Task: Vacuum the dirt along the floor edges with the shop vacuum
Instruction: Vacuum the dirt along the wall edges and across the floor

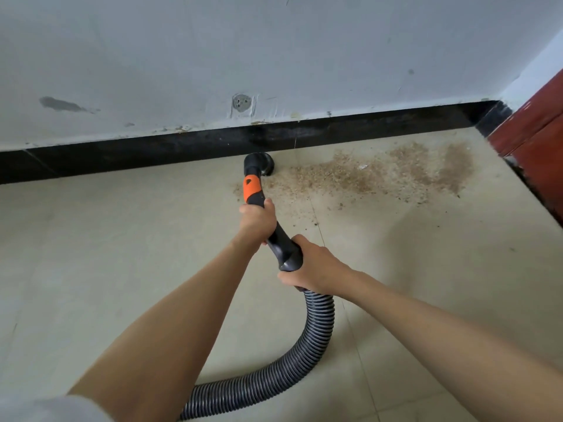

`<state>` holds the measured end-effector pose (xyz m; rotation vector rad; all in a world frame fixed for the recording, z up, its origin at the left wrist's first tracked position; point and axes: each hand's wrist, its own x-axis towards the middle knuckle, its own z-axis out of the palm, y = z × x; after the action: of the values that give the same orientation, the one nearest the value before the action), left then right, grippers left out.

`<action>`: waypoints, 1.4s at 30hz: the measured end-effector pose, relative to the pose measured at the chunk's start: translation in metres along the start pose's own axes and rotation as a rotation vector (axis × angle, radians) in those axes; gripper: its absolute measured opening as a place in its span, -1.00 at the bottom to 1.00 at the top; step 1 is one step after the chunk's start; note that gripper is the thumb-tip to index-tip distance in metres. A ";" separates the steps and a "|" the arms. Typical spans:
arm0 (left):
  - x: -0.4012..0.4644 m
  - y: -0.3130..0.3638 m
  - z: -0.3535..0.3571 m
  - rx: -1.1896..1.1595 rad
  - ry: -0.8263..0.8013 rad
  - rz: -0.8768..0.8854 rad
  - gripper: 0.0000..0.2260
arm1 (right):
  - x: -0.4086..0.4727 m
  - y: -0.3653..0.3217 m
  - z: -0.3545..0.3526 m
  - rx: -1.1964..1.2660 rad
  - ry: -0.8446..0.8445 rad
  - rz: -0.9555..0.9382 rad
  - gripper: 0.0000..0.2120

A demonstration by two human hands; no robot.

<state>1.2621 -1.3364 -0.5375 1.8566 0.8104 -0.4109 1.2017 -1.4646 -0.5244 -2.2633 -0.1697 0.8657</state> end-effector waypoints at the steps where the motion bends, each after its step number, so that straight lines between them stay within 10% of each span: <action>1: -0.002 0.006 0.008 0.010 -0.025 0.000 -0.55 | -0.002 0.005 -0.007 0.000 0.012 0.013 -0.66; 19: 0.004 0.045 0.060 0.156 -0.227 0.097 -0.49 | -0.005 0.034 -0.041 0.084 0.146 0.117 -0.69; 42: -0.007 -0.043 -0.051 -0.103 0.061 -0.033 -0.58 | -0.004 -0.036 0.022 -0.048 -0.158 -0.051 -0.67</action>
<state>1.2231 -1.2817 -0.5403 1.7694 0.8881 -0.3285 1.1892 -1.4266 -0.5102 -2.2245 -0.3225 1.0232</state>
